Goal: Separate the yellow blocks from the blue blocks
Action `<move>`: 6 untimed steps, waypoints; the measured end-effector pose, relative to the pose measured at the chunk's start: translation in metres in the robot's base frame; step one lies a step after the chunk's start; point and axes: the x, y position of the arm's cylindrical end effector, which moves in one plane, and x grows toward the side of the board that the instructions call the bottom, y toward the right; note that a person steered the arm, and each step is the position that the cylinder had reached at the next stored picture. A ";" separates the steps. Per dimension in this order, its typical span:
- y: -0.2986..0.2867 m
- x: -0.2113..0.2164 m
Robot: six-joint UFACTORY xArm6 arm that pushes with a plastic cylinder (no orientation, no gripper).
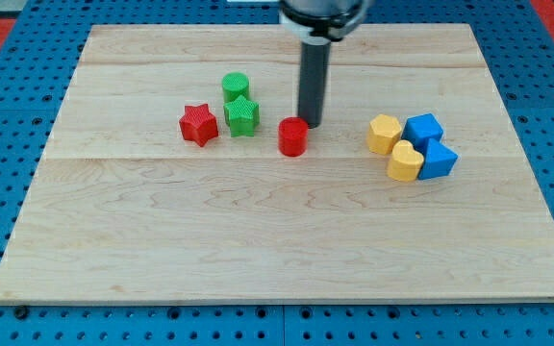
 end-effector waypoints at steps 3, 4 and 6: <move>0.092 -0.034; 0.105 0.001; 0.105 0.073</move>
